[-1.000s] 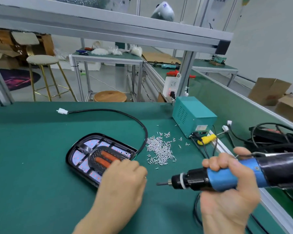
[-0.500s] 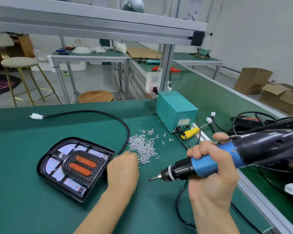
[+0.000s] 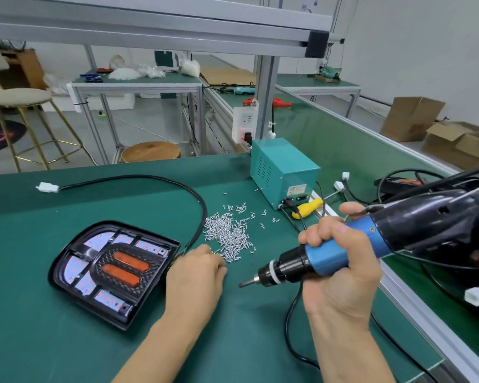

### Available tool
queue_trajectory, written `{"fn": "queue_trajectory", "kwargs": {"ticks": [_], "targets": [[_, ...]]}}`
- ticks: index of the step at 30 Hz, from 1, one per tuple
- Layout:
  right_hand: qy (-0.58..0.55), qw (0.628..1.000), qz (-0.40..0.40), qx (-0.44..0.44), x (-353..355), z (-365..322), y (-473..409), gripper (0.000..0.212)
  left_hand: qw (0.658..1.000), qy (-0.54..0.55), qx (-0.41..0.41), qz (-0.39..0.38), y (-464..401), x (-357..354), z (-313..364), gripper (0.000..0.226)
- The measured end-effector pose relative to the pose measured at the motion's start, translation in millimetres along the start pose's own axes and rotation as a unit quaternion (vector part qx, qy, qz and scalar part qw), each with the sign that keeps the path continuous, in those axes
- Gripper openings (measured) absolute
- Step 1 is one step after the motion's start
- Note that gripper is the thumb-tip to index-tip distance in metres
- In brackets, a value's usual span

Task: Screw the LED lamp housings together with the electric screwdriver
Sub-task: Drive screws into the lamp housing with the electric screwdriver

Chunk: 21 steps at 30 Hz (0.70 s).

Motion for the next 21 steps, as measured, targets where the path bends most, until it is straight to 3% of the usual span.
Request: {"fn": "queue_trajectory", "kwargs": {"ticks": [5, 8, 11, 14, 18, 21], "targets": [[0.005, 1.0, -0.003, 0.002, -2, -3, 1, 0.022, 1.0, 0.017, -0.023, 0.002, 1, 4, 7, 0.014], [-0.01, 1.0, -0.002, -0.012, -4, -6, 0, 0.021, 0.982, 0.181, 0.046, 0.021, 8, 18, 0, 0.011], [-0.037, 0.999, 0.0, -0.032, -8, -9, -1, 0.021, 0.913, 0.376, 0.156, -0.002, 18, 29, -12, 0.016], [-0.063, 0.996, -0.007, -0.055, -17, -8, 2, 0.02, 0.804, 0.547, 0.232, -0.025, 27, 41, -15, 0.01], [-0.085, 0.993, -0.025, -0.082, -35, -5, 14, 0.017, 0.715, 0.633, 0.297, -0.02, 37, 54, -26, 0.03], [-0.095, 0.99, -0.04, -0.091, -47, -5, 23, 0.016, 0.668, 0.668, 0.329, -0.014, 45, 61, -35, 0.027]]}}
Point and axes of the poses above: each hand's wrist, its own y-axis away from the middle knuckle, its own x-axis out of the back of the hand, z = x × y, the point moved 9 cm from there along -y, towards the middle knuckle, and after that the axes turned 14 degrees about z, right-handed, at the moved point
